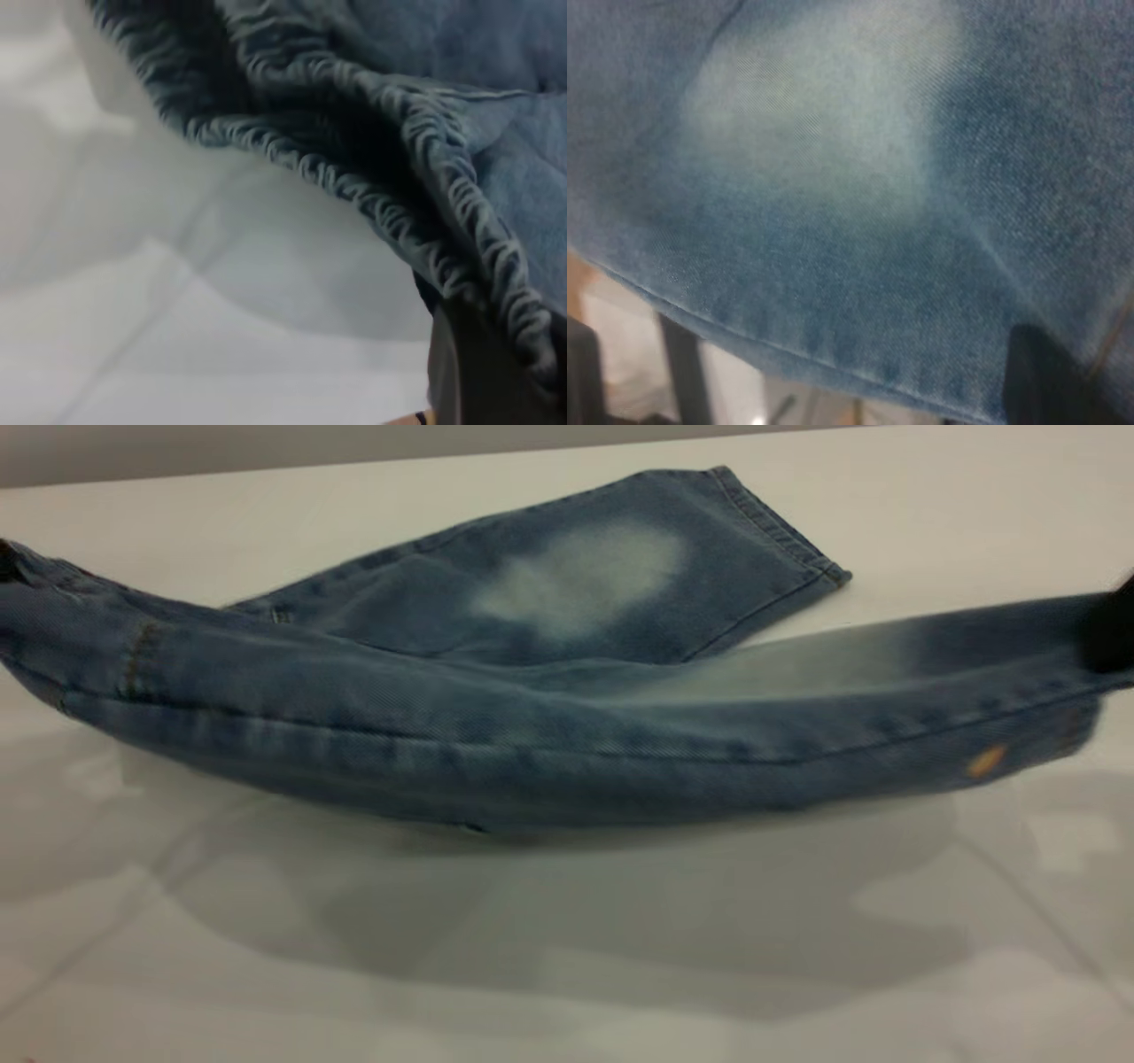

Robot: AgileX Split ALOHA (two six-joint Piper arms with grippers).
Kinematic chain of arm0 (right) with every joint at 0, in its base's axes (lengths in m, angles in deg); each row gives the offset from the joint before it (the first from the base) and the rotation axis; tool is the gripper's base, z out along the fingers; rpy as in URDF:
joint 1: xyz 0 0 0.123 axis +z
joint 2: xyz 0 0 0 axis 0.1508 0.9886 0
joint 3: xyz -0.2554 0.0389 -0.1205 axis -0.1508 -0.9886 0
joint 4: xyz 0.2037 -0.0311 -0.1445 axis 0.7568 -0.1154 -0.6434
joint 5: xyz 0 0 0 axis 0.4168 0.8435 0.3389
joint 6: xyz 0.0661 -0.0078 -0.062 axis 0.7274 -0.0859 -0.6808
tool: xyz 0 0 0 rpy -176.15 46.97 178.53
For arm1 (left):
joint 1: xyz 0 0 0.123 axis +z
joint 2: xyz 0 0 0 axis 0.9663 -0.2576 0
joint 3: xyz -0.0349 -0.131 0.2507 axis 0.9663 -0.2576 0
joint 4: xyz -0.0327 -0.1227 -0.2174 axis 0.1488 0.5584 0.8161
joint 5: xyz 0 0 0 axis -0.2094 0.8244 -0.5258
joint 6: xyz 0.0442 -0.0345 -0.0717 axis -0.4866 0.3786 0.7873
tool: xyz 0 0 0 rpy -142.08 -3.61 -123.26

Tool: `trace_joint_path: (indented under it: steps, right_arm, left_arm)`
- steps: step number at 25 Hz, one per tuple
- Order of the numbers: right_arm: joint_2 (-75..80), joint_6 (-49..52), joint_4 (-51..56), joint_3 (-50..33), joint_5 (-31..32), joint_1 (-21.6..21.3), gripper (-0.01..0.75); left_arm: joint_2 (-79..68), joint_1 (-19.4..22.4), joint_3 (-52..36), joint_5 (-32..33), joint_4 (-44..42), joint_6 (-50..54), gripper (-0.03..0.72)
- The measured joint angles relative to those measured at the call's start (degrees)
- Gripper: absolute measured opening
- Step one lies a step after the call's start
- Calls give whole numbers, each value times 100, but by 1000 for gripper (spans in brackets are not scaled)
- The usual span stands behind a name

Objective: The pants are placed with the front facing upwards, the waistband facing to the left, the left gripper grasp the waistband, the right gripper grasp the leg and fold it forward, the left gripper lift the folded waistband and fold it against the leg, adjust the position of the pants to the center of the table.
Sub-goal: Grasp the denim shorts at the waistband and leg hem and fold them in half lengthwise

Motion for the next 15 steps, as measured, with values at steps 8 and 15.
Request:
trace_joint_path:
  steps: [8, 15]
  right_arm:
    - [-688, 674, -415, 275, -164, 13, 17]
    - [-193, 680, -275, 1011, -417, 23, 17]
  left_arm:
    - [197, -297, -738, -123, 449, -6, 109]
    - [197, -284, -738, -613, 1353, -124, 109]
